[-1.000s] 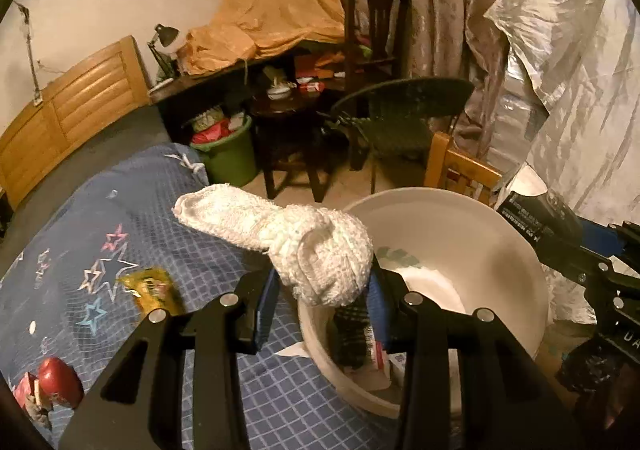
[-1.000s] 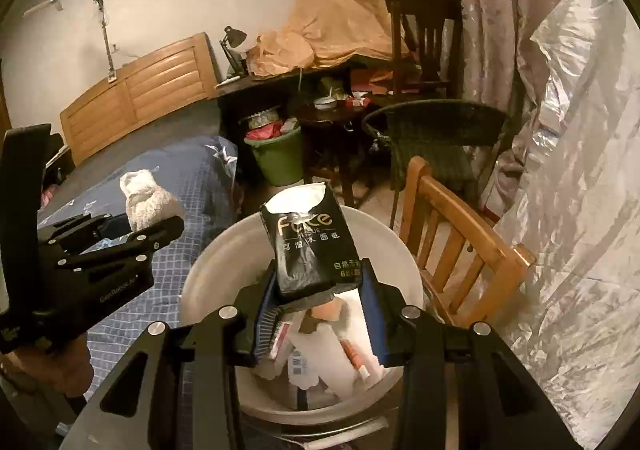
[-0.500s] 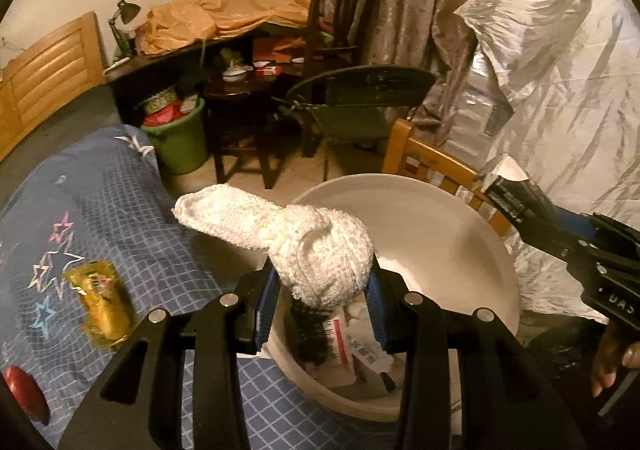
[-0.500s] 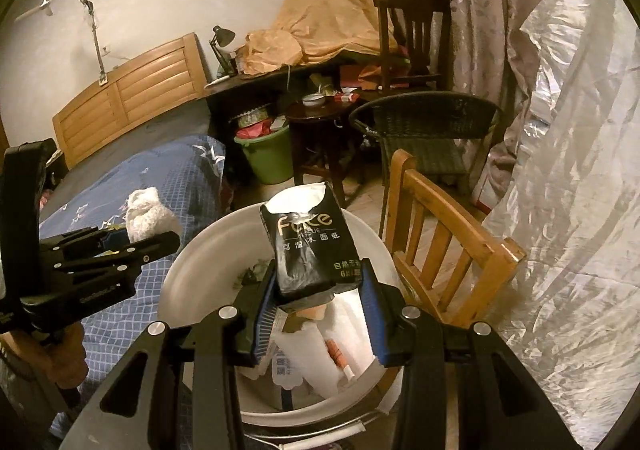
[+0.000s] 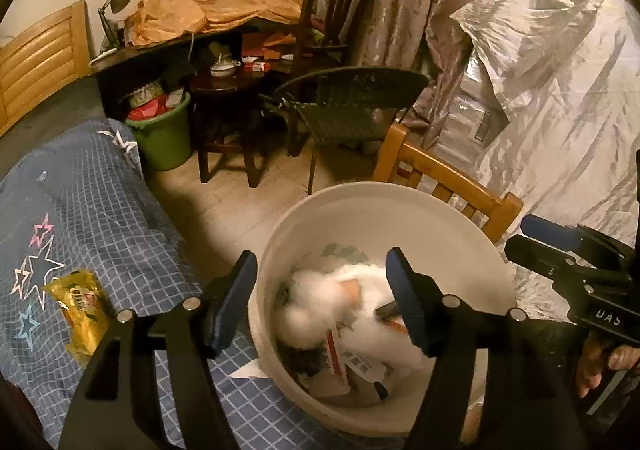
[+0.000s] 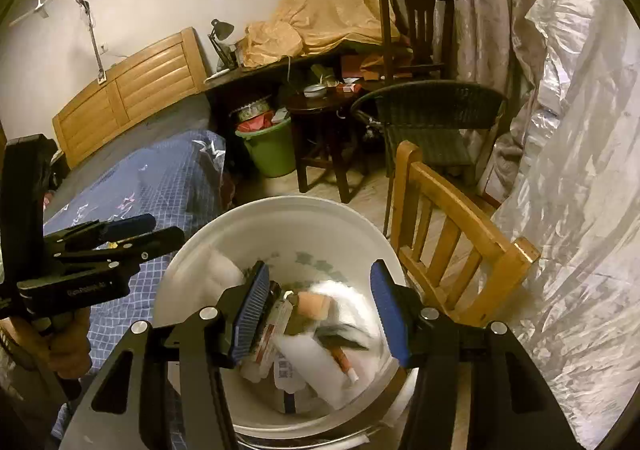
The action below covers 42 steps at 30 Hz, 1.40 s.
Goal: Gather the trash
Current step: 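Swing both tools back from the bucket to the bed, then grasp the grey sock with the left gripper while the right grasps the sponge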
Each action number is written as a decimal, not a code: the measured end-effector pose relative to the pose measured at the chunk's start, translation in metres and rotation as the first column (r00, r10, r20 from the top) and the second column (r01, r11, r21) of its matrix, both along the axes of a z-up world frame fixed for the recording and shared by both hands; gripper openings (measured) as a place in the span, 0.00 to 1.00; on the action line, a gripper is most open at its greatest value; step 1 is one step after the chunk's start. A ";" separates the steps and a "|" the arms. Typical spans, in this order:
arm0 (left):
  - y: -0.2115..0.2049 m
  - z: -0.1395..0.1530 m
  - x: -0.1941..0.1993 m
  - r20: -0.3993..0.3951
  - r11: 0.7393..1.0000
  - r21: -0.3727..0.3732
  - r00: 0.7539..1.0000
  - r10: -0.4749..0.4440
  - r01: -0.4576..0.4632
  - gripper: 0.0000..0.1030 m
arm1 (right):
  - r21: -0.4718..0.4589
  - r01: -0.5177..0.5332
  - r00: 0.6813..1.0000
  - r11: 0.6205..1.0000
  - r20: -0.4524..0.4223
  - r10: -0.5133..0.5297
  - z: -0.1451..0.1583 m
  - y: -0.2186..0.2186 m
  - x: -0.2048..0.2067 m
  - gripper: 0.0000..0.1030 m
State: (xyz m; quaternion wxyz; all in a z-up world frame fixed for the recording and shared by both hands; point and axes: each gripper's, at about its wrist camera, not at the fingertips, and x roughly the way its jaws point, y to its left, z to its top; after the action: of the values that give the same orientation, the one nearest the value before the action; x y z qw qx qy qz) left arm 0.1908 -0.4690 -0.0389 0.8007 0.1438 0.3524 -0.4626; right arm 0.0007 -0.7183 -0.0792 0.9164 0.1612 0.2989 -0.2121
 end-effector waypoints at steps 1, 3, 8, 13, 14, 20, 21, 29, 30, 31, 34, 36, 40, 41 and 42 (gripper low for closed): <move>0.001 0.000 0.000 0.002 1.000 0.002 1.000 0.003 -0.003 0.62 | 0.000 0.001 1.000 1.000 -0.001 -0.001 0.000 0.000 0.000 0.53; 0.004 0.000 0.000 0.005 1.000 0.003 1.000 0.006 -0.006 0.62 | 0.003 -0.001 1.000 1.000 -0.004 0.001 -0.002 0.001 0.001 0.53; 0.022 0.001 -0.001 0.032 0.999 0.001 0.998 0.051 -0.051 0.68 | 0.007 -0.006 1.000 1.000 0.014 0.006 -0.001 0.004 0.001 0.53; 0.074 0.007 -0.005 0.122 0.983 -0.022 0.976 0.181 -0.180 0.75 | -0.021 -0.024 0.995 0.999 0.092 0.026 0.003 0.028 0.001 0.53; 0.086 0.008 -0.003 0.133 0.977 -0.029 0.968 0.212 -0.210 0.76 | -0.036 -0.025 0.993 0.999 0.118 0.030 0.004 0.038 0.002 0.53; 0.208 0.010 -0.002 0.180 0.862 -0.087 0.843 0.507 -0.500 0.84 | -0.036 -0.049 0.962 0.998 0.267 0.057 0.005 0.091 0.014 0.65; 0.226 0.009 -0.002 0.184 0.842 -0.087 0.823 0.538 -0.532 0.84 | -0.028 -0.075 0.957 0.997 0.279 0.080 0.002 0.106 0.023 0.65; 0.435 -0.003 0.018 0.140 0.518 -0.089 0.504 0.852 -0.851 0.85 | -0.012 -0.353 0.911 0.936 0.225 0.347 -0.015 0.223 0.094 0.66; 0.450 -0.006 0.021 0.125 0.489 -0.084 0.477 0.870 -0.868 0.85 | -0.005 -0.380 0.902 0.925 0.219 0.372 -0.017 0.237 0.101 0.66; 0.468 -0.009 0.027 0.103 0.459 -0.077 0.451 0.886 -0.885 0.85 | 0.001 -0.401 0.896 0.916 0.212 0.391 -0.019 0.248 0.105 0.66; 0.512 -0.023 0.048 0.038 0.414 -0.058 0.413 0.910 -0.908 0.84 | 0.010 -0.485 0.861 0.875 0.178 0.476 -0.024 0.293 0.120 0.66; 0.522 -0.034 0.066 0.015 0.405 -0.031 0.405 0.914 -0.914 0.84 | 0.007 -0.542 0.831 0.840 0.153 0.535 -0.026 0.325 0.130 0.66; 0.528 -0.057 0.096 -0.064 0.439 0.019 0.437 0.897 -0.898 0.84 | 0.000 -0.608 0.789 0.794 0.116 0.604 -0.028 0.371 0.140 0.66; 0.527 -0.064 0.106 -0.103 0.466 0.030 0.461 0.881 -0.884 0.81 | -0.001 -0.618 0.781 0.786 0.109 0.615 -0.028 0.381 0.143 0.66; 0.527 -0.070 0.113 -0.137 0.476 0.040 0.467 0.874 -0.879 0.67 | -0.004 -0.630 0.773 0.777 0.100 0.627 -0.028 0.390 0.146 0.66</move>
State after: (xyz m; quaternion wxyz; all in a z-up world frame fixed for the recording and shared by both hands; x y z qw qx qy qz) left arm 0.3040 0.0581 -0.1093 0.9004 -0.1038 0.4225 -0.0029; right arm 0.1465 -0.3282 -0.1075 0.9453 0.0757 0.2944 0.1183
